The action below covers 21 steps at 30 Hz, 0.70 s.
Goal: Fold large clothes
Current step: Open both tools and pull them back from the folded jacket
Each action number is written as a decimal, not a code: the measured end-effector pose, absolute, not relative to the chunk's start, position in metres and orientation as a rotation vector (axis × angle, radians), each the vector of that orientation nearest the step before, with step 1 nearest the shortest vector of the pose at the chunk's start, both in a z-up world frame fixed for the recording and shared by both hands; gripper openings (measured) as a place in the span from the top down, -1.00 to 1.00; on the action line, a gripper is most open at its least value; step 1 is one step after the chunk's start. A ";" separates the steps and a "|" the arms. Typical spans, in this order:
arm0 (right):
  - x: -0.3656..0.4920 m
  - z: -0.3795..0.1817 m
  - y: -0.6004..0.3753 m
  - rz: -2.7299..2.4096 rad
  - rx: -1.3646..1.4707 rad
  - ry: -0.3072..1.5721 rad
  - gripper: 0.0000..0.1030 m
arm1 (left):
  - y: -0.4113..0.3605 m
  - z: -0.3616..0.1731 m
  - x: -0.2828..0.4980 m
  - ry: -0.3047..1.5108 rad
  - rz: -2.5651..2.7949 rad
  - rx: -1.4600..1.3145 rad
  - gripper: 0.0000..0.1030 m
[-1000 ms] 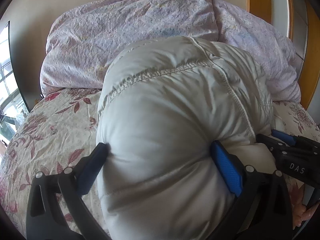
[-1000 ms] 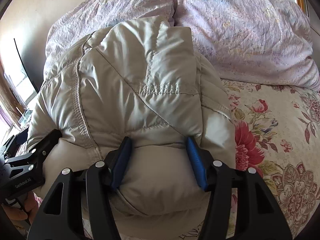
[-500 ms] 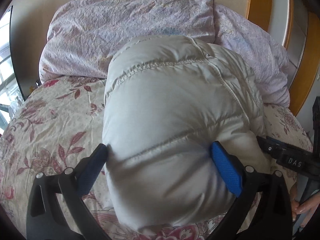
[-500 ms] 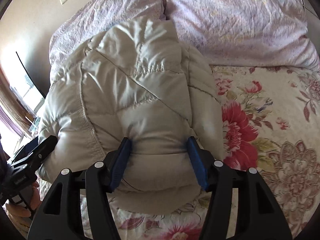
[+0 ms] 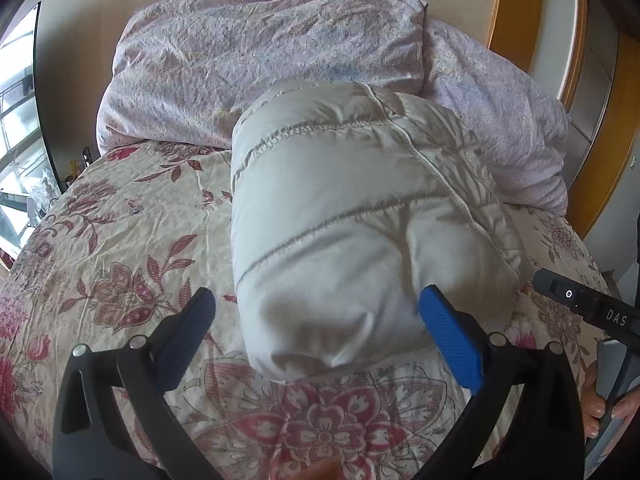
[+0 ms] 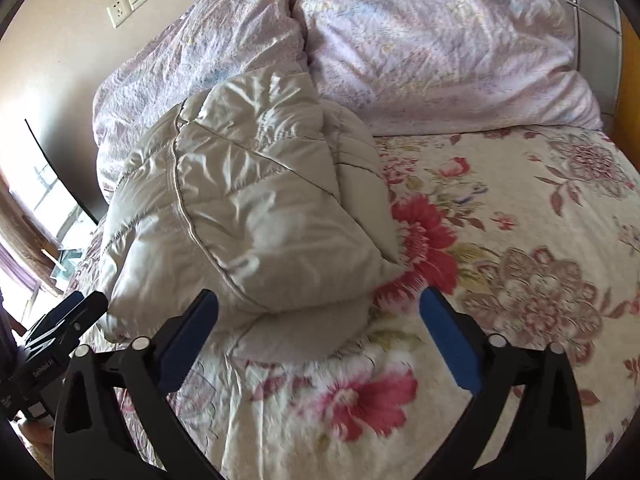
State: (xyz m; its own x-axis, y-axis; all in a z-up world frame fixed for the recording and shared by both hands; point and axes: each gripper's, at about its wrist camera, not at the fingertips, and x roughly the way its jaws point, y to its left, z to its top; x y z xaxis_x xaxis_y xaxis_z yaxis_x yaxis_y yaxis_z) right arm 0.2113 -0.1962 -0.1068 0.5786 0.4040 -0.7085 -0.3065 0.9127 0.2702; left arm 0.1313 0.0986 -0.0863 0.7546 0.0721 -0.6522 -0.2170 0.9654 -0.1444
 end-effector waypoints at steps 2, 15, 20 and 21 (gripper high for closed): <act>0.202 -0.104 -0.206 0.408 0.142 0.857 -0.97 | 0.095 -0.086 0.122 0.702 0.158 -0.212 -0.96; 0.156 -0.105 -0.217 0.335 0.035 0.871 -0.97 | 0.081 -0.096 0.076 0.754 0.182 -0.221 -0.96; 0.146 -0.106 -0.214 0.363 0.005 0.928 -0.97 | 0.078 -0.102 0.065 0.806 0.211 -0.215 -0.96; 0.145 -0.104 -0.214 0.369 0.015 0.938 -0.97 | 0.078 -0.102 0.064 0.810 0.213 -0.216 -0.96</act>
State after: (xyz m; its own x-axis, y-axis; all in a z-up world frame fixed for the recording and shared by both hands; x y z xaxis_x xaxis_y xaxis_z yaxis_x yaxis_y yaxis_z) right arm 0.1445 -0.2141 -0.1039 0.5339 0.3158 -0.7844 -0.3033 0.9374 0.1710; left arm 0.0638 0.0779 -0.1015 0.6705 0.1050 -0.7344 -0.2693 0.9569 -0.1091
